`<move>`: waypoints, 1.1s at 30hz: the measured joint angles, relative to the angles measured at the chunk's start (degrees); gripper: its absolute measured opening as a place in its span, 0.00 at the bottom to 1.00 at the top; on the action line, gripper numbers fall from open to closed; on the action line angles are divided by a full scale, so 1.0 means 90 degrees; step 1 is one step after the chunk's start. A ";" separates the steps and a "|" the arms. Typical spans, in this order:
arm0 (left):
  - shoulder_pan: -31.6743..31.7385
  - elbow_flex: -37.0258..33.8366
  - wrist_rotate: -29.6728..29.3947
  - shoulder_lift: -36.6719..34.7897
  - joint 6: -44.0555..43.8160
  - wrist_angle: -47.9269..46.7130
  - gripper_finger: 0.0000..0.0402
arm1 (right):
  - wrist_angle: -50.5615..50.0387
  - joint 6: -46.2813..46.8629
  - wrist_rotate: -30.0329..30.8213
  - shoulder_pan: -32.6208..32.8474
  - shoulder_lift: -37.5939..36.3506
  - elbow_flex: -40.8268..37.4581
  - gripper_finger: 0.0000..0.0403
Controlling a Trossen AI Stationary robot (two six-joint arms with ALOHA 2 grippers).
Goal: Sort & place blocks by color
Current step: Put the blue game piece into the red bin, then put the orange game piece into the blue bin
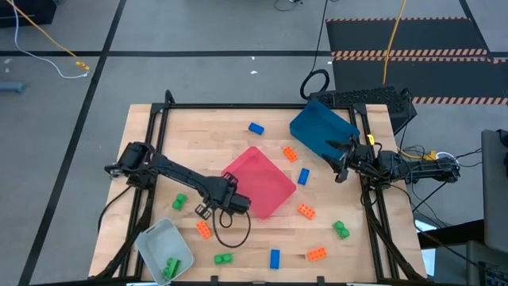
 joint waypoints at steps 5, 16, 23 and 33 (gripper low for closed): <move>0.0263 0.1141 -0.0458 -0.0002 0.0055 -0.0543 0.34 | 0.0022 0.0002 0.0000 -0.0001 0.0001 0.0000 0.65; 0.1613 0.1802 -0.0712 -0.0007 0.0483 0.0468 0.34 | 0.0022 0.0001 0.0000 -0.0001 0.0001 0.0000 0.65; 0.2079 0.1558 -0.0255 -0.0007 0.0047 0.1009 0.34 | 0.0021 -0.0136 0.0002 0.0000 0.0000 0.0000 0.65; 0.2128 0.1392 -0.0536 -0.0002 -0.0890 0.1347 0.96 | 0.0026 -0.0138 0.0002 -0.0002 0.0001 0.0000 0.65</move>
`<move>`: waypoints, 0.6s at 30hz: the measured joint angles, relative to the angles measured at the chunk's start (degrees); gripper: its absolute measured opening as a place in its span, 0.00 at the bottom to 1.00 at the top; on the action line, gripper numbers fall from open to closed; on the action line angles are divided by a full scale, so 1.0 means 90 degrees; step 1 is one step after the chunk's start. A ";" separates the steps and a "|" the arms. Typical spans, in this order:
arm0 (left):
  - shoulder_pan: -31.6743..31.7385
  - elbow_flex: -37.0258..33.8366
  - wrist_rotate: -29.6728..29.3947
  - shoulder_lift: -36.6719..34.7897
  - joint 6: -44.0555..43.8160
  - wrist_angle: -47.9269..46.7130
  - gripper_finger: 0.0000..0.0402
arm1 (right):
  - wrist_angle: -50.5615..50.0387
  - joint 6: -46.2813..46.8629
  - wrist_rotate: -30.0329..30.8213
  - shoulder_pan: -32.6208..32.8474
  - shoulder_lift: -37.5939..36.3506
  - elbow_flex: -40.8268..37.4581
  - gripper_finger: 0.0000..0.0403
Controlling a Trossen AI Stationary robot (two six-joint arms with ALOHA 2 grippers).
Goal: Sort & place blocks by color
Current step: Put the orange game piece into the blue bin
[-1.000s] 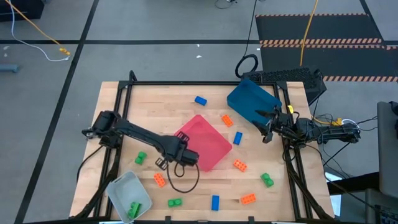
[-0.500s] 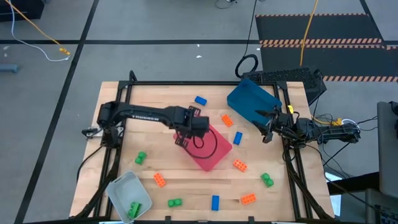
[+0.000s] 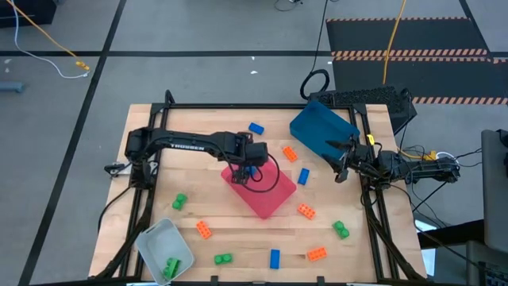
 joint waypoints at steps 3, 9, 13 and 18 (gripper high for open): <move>0.0000 0.0000 -0.0259 0.0000 -0.0005 0.0156 0.95 | 0.0128 0.0016 0.0000 0.0002 -0.0001 0.0000 0.65; 0.0396 0.0000 -0.0323 0.0000 -0.0377 0.1840 0.79 | 0.0497 0.0004 0.0078 0.0000 -0.0002 0.0000 0.65; 0.0768 -0.0199 0.0691 -0.0010 -0.0080 0.4126 0.69 | 0.0901 -0.0211 0.0484 0.0000 0.0000 0.0000 0.65; 0.1398 -0.0518 0.1694 -0.0010 -0.0259 0.5325 0.64 | 0.1436 -0.0687 0.0517 0.0000 0.0000 0.0000 0.65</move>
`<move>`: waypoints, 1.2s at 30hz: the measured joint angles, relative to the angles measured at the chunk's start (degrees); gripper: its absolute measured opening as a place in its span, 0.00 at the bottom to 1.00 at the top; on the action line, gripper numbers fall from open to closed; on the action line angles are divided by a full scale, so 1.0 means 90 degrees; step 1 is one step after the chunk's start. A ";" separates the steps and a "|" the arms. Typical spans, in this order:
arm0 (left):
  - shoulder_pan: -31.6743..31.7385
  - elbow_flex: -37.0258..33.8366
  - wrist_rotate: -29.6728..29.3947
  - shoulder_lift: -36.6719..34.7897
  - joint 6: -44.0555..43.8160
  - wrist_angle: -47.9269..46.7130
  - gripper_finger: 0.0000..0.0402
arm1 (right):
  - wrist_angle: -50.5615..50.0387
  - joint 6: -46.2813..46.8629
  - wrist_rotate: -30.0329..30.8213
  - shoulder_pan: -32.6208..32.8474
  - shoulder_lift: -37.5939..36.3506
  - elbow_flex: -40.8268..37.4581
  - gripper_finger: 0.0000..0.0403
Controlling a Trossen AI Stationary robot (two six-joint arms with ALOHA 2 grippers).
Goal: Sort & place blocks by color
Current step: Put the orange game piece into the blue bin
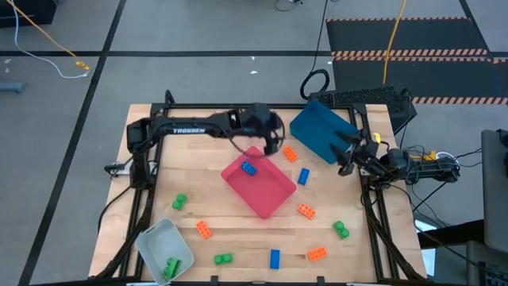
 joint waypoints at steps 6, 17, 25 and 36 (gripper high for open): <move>0.0386 -0.0552 0.0610 -0.0020 -0.0372 0.0890 0.64 | 0.0116 -0.0452 0.0458 -0.0010 0.0078 0.0015 0.65; 0.0998 -0.2630 0.0652 -0.1803 -0.0497 0.2418 0.64 | -0.0597 -0.0512 0.1439 -0.0081 0.2428 0.1673 0.64; 0.1222 -0.4228 0.0664 -0.3412 -0.0580 0.2628 0.64 | -0.1598 0.0149 0.1055 -0.0916 0.5203 0.3617 0.59; 0.1396 -0.4845 0.0633 -0.4190 -0.0848 0.2052 0.64 | -0.5244 0.2431 -0.1107 -0.2552 0.7867 0.6200 0.58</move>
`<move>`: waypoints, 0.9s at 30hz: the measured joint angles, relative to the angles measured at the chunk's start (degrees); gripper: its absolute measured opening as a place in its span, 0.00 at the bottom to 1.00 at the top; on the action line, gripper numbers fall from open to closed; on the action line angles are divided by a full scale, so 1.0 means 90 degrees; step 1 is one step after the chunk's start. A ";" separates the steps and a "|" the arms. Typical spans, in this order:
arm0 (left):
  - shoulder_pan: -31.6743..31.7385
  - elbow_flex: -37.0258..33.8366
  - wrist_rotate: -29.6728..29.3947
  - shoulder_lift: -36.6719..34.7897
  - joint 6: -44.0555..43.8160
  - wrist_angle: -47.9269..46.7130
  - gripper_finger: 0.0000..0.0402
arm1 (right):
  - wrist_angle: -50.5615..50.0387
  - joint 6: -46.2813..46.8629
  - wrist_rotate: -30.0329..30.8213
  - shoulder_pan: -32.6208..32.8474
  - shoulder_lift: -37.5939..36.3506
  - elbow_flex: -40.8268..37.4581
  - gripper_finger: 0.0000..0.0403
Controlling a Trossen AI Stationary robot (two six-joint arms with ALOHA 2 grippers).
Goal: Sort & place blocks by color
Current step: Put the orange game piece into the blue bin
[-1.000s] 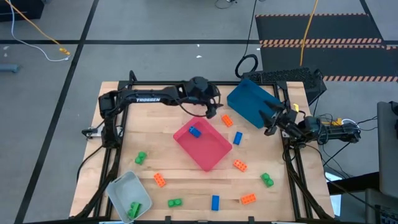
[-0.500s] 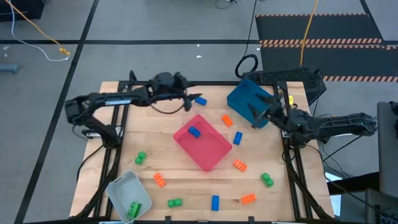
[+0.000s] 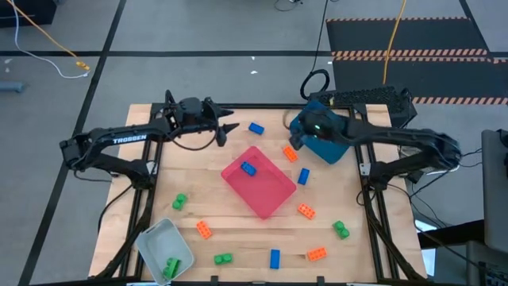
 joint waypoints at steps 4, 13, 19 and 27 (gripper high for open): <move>-0.0080 -0.0136 -0.0001 0.0006 -0.0274 0.0002 0.64 | -0.0963 0.0449 -0.0491 -0.0180 0.0823 0.0712 0.61; -0.0334 -0.0419 -0.0620 0.0011 -0.0234 0.0424 0.64 | -0.1623 0.1010 -0.1573 -0.0242 0.1703 0.1195 0.71; -0.0379 -0.0387 -0.0629 -0.0173 -0.0090 0.1068 0.64 | -0.1913 0.0687 -0.1768 -0.0104 0.1818 0.1198 0.72; -0.0433 -0.0368 -0.0543 -0.0711 -0.0157 0.0955 0.64 | -0.2516 0.0521 -0.1276 0.0199 0.1815 0.0959 0.70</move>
